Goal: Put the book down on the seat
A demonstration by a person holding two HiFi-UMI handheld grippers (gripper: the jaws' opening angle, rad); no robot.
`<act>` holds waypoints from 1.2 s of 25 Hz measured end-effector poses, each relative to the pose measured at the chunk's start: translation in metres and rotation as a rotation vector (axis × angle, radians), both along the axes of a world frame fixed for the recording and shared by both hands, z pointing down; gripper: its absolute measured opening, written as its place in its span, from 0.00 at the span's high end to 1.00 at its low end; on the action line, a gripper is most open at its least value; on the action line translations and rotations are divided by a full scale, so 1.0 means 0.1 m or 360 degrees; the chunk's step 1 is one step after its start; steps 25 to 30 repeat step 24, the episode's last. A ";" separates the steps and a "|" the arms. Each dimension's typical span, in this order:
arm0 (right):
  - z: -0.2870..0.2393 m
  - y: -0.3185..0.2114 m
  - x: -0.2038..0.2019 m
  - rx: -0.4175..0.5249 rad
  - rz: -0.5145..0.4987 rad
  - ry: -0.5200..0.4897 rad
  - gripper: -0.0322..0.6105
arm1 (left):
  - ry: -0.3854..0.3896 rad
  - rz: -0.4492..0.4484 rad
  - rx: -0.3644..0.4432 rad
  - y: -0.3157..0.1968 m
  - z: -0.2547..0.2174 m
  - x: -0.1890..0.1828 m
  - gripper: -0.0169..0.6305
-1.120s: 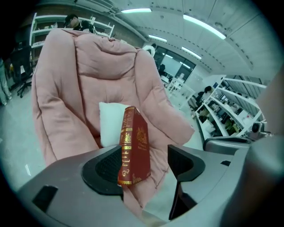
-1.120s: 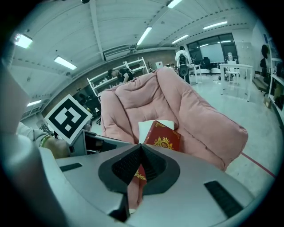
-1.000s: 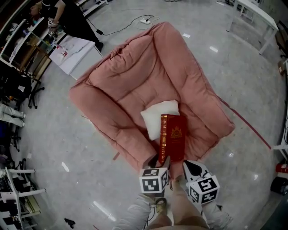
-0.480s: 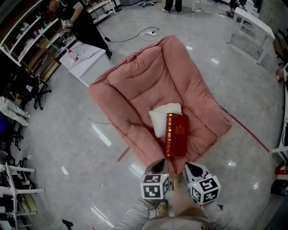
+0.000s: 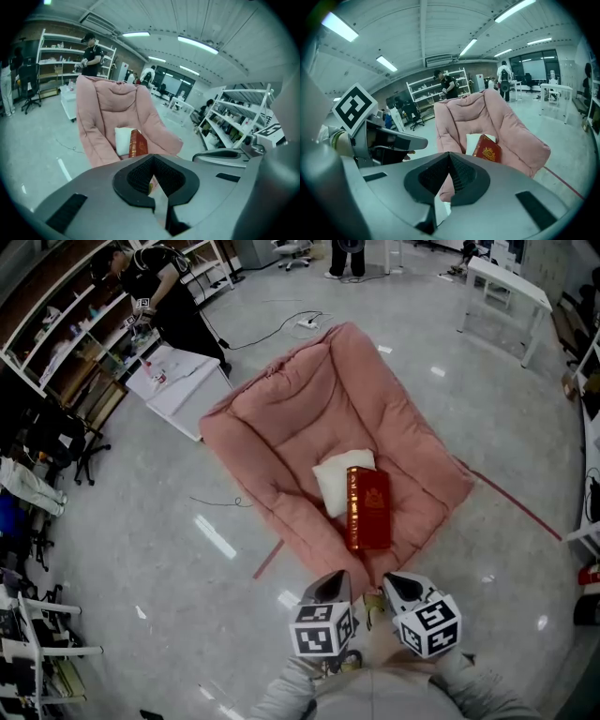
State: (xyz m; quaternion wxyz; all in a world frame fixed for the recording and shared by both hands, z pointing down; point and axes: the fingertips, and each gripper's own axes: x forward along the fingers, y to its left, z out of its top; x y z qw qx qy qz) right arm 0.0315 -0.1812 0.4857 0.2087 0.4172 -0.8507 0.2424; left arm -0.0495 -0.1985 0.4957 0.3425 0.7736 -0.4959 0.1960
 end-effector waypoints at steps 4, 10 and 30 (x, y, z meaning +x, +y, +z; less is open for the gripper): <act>-0.10 0.17 -0.05 0.0025 -0.0033 -0.0003 0.94 | -0.0022 0.0016 0.0032 0.18 -0.12 -0.04 0.96; -0.14 0.25 -0.09 0.0049 -0.0076 -0.0012 0.94 | -0.0004 0.0007 0.0042 0.34 -0.20 -0.08 0.96; -0.17 0.21 -0.03 0.0083 -0.0072 -0.0009 0.94 | -0.0010 0.0047 0.0074 0.23 -0.23 -0.03 0.96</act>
